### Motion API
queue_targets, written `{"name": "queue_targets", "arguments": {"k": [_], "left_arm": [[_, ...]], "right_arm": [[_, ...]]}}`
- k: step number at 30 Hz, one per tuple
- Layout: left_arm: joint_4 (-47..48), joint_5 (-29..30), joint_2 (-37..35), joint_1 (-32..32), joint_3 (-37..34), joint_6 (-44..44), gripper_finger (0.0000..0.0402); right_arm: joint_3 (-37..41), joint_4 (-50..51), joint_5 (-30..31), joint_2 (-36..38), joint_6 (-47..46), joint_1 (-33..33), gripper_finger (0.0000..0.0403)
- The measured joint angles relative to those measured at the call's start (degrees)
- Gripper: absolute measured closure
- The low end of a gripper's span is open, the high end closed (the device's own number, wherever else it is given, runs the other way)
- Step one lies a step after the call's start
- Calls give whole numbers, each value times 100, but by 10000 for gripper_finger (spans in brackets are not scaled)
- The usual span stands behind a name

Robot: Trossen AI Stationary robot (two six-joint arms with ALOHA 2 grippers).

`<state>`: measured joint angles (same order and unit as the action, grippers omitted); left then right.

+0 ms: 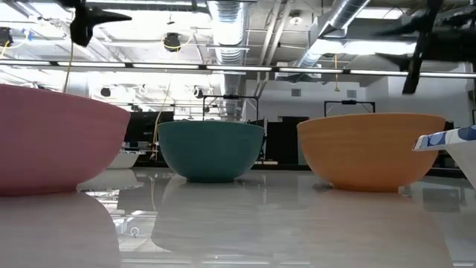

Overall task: Nest bowls inside each other
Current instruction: Stack the top right white and blue bowl onto the bottom right white and blue bowl

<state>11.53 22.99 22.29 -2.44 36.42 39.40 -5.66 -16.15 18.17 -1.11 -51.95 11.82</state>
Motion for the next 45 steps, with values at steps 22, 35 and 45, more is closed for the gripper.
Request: {"name": "queue_targets", "arguments": {"k": [22,35,45], "left_arm": [[3552,420,1743,1,3024,-961,210],[4526,218,2276,-1,3015,-1152,210],[4533,-320,2676,-1,3013,-2049,170]], "right_arm": [[-5225,6737,454,-3762,2710,2,241],[-5789,8187,-108,-6250,3687,169,187],[-5784,8179,-199,-6888,4312,850,127]]}}
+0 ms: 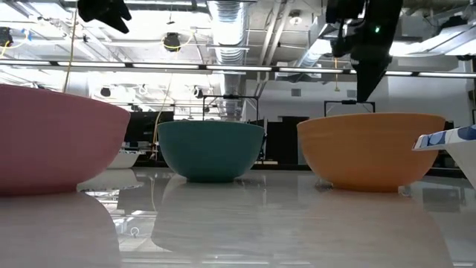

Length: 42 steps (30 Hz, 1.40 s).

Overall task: Nest bowls inside each other
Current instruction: Stack the top right white and blue bowl onto the bottom right white and blue bowl

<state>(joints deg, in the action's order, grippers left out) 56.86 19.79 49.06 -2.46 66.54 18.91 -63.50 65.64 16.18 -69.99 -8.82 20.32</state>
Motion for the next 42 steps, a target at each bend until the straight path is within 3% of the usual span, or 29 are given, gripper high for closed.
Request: {"name": "queue_targets", "arguments": {"k": [5,21,32,38,42], "left_arm": [[83,-56,-48,-148,-45,-73,145],[-438,-1192,-948,-992,-1218,170,143],[-432,-1182,-849,-1051,-1248,-24,143],[-432,-1015,-860,-1051,-1248,-68,143],[-432,-1012,-854,-1051,-1248,-135,143]], "right_arm": [[4,-28,-107,-228,329,369,127],[4,-519,-323,-1377,758,890,127],[6,-896,-280,-2301,725,1412,127],[8,-1013,-270,-2530,584,1552,160],[8,-1020,-279,-2565,519,1549,204]]}}
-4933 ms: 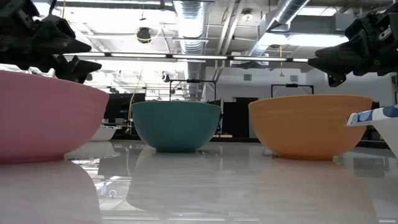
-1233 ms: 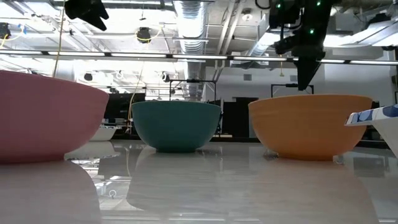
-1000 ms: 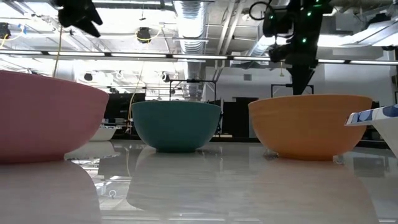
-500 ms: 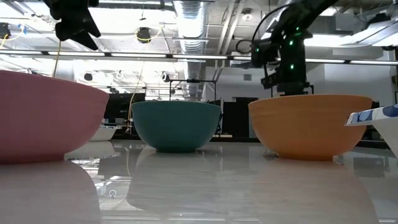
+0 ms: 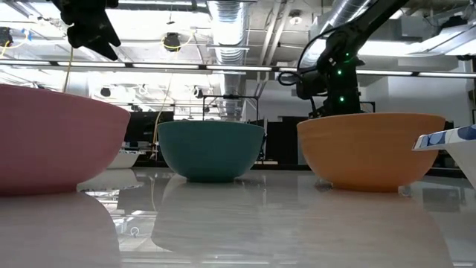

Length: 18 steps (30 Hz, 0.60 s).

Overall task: Nest bowls inside each other
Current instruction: Stack the top right white and blue bowl onto the bottom right white and blue bowl

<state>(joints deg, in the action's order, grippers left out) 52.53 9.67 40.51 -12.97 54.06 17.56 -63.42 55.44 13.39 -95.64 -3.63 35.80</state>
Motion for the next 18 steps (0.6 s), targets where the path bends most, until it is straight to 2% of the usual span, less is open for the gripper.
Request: {"name": "queue_targets", "arguments": {"k": [8,13,18], "left_arm": [[0,168,-2,0,0,3,143],[0,340,-2,0,0,7,143],[-2,472,-2,0,0,9,143]], "right_arm": [[0,76,-32,46,-215,-14,381],[0,146,-36,408,-256,-214,388],[0,299,-27,1142,-449,-508,397]]}}
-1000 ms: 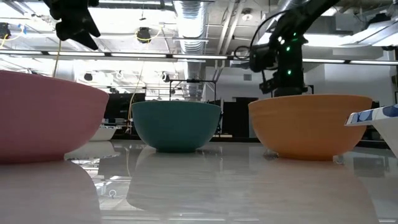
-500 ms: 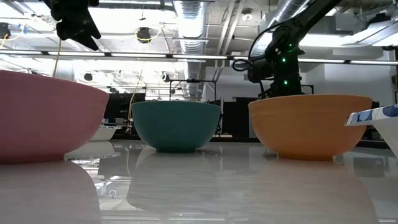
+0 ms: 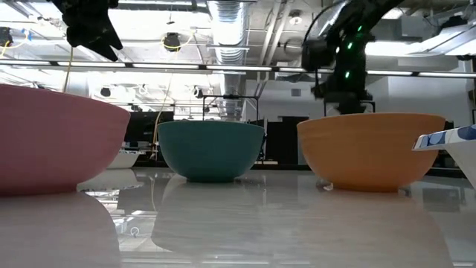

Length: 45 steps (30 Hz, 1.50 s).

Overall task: Nest bowls inside each other
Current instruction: Stack the top right white and blue bowl onto the bottom right white and blue bowl

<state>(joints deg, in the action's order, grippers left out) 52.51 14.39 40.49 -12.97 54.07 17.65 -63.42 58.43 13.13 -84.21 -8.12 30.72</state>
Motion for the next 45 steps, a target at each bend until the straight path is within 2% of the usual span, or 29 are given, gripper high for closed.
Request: {"name": "queue_targets", "arguments": {"k": [5,8,11,14,19,21,24,29,33,36,39,43,45], "left_arm": [[-12,19,0,0,1,36,143],[-51,135,0,0,2,275,143],[-55,123,0,0,2,411,143],[-55,87,0,0,2,443,143],[-52,82,0,0,2,462,143],[-48,1,0,0,2,479,143],[-48,-68,2,0,2,479,143],[-37,-61,0,0,2,488,143],[-35,-59,2,0,2,488,143],[-31,-35,2,0,2,486,143],[-25,-11,2,0,2,455,143],[-22,-2,2,0,2,369,143],[-22,66,0,2,2,363,143]], "right_arm": [[-6,98,-10,796,-88,-386,394],[-7,181,-27,1051,-20,-536,371],[-7,540,-91,1065,-43,-513,318],[-7,823,-88,846,11,-496,245],[-7,574,44,194,73,-444,129],[-7,365,50,-116,123,-398,104],[-7,83,124,-580,294,-314,92],[-4,-172,814,-1267,367,-58,100],[-4,-304,761,-1636,312,172,111],[-4,-274,643,-1792,226,188,137],[-4,-246,628,-1819,214,81,201],[-4,-158,627,-1623,210,-114,346],[-4,-137,582,-1440,206,-199,384]]}}
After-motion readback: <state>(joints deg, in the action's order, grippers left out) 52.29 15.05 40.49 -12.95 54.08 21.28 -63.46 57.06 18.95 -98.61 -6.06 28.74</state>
